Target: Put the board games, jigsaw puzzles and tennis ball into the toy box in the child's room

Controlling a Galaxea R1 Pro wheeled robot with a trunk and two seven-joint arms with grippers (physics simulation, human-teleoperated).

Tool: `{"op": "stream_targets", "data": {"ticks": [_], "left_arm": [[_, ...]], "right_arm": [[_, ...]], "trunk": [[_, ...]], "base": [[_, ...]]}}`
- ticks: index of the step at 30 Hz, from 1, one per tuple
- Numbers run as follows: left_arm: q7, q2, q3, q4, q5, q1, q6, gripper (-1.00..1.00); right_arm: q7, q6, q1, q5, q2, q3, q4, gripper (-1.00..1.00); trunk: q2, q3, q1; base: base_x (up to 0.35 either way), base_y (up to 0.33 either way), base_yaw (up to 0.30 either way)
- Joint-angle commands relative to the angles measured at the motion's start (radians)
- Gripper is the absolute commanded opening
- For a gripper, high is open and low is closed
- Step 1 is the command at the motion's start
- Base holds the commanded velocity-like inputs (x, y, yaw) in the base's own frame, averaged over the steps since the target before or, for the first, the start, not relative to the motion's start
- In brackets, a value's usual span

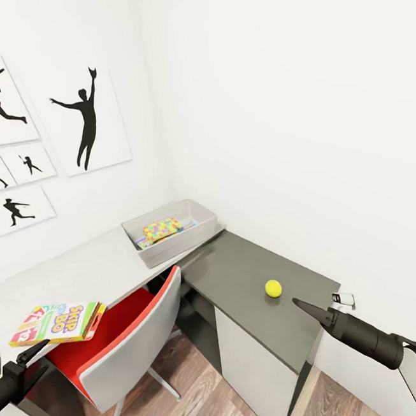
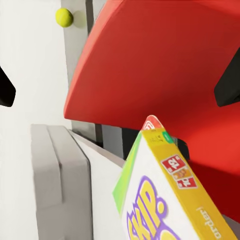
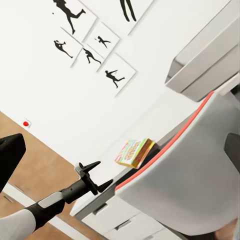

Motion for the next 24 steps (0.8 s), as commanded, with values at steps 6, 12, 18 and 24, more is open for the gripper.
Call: {"op": "stream_targets", "data": {"ticks": [6, 12, 18, 24], "left_arm": [[-0.003, 0.0, 0.005, 0.0, -0.001, -0.001, 0.006, 1.0], [-0.004, 0.0, 0.005, 0.0, -0.001, -0.001, 0.006, 1.0], [-0.004, 0.0, 0.006, 0.0, -0.001, -0.001, 0.006, 1.0], [-0.004, 0.001, 0.009, 0.0, -0.001, -0.001, 0.006, 1.0]], "right_arm": [[0.0, 0.006, -0.001, -0.004, 0.0, 0.0, 0.0, 1.0], [0.0, 0.005, -0.001, -0.004, 0.0, 0.0, 0.0, 1.0], [0.0, 0.005, -0.001, -0.004, 0.0, 0.0, 0.0, 1.0], [0.0, 0.005, -0.001, -0.004, 0.0, 0.0, 0.0, 1.0]], "trunk": [[-0.043, -0.02, 0.023], [-0.05, -0.023, 0.027], [-0.071, -0.033, 0.039], [-0.113, -0.051, 0.062]], "base": [[0.0, 0.0, 0.0], [0.0, 0.0, 0.0], [0.0, 0.0, 0.0], [0.0, 0.0, 0.0]]}}
